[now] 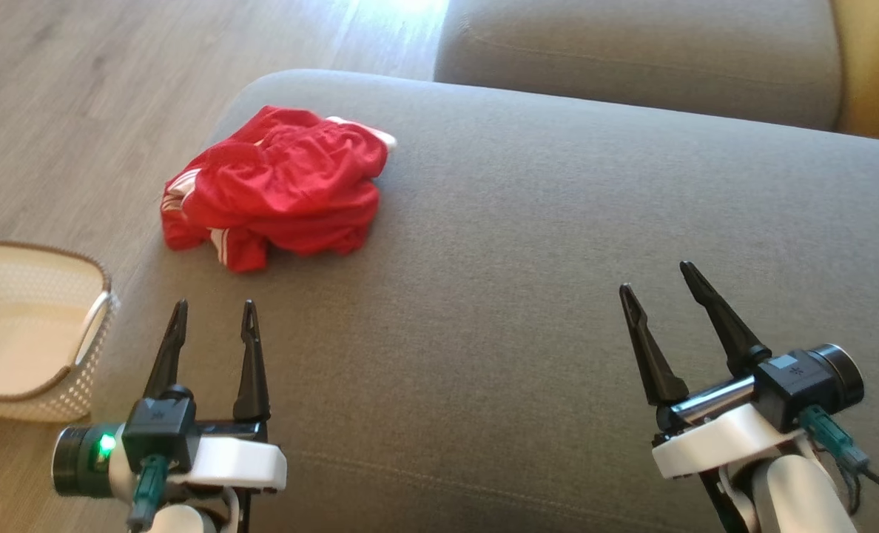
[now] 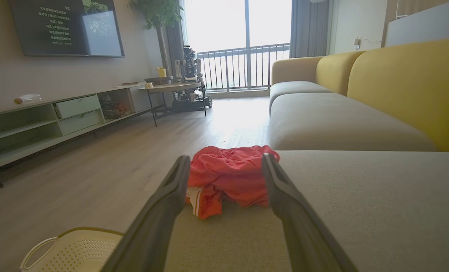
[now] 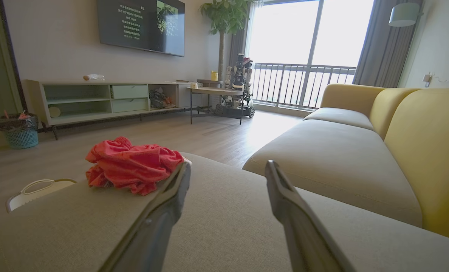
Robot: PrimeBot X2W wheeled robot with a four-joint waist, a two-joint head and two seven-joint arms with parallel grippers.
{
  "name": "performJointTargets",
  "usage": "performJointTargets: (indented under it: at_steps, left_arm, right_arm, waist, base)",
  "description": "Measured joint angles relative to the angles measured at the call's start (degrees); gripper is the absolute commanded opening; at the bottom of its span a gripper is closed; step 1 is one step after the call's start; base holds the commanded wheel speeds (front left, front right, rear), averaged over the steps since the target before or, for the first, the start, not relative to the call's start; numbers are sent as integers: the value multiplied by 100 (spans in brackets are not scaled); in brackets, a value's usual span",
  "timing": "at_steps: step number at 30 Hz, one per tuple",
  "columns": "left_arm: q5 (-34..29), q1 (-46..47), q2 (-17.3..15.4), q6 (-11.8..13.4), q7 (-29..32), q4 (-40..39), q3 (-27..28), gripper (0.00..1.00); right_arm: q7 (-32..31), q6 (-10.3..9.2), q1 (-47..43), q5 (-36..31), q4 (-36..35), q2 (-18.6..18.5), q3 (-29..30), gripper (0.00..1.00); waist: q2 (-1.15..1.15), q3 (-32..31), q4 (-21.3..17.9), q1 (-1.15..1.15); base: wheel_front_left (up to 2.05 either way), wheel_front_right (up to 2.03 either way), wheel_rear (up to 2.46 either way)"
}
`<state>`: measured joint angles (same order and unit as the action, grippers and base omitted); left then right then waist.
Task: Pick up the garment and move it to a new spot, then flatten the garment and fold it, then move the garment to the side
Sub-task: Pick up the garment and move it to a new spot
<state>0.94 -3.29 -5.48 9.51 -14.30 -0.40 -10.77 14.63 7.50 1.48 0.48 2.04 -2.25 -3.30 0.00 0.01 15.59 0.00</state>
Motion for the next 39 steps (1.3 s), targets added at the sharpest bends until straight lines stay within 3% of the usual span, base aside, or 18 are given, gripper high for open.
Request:
performJointTargets:
  at_steps: [13,22,29,34,39]
  left_arm:
    - [126,107,96,1,0,-40,248,100]
    - [231,1215,207,-204,-4,49,449,100]
    - [348,2668,219,-505,-42,1100,701,100]
    - [700,3733,201,-589,-11,2490,1022,100]
    - [1090,4675,68,-880,532,3626,1216,100]
  right_arm:
    - [0,0,35,-81,-142,0,-9,100]
    - [0,0,225,-387,-171,-7,81,100]
    - [0,0,553,-554,-233,-21,26,100]
    - [0,0,789,-657,-245,-41,47,100]
    - [0,0,972,-662,-309,-49,243,100]
  waist:
    - [0,317,229,0]
    - [0,850,306,0]
    - [0,1351,284,1]
    - [0,1678,145,1]
    - [0,1965,-89,1]
  base:
    - [0,0,0]
    - [0,0,0]
    - [0,0,0]
    - [0,0,0]
    - [0,0,0]
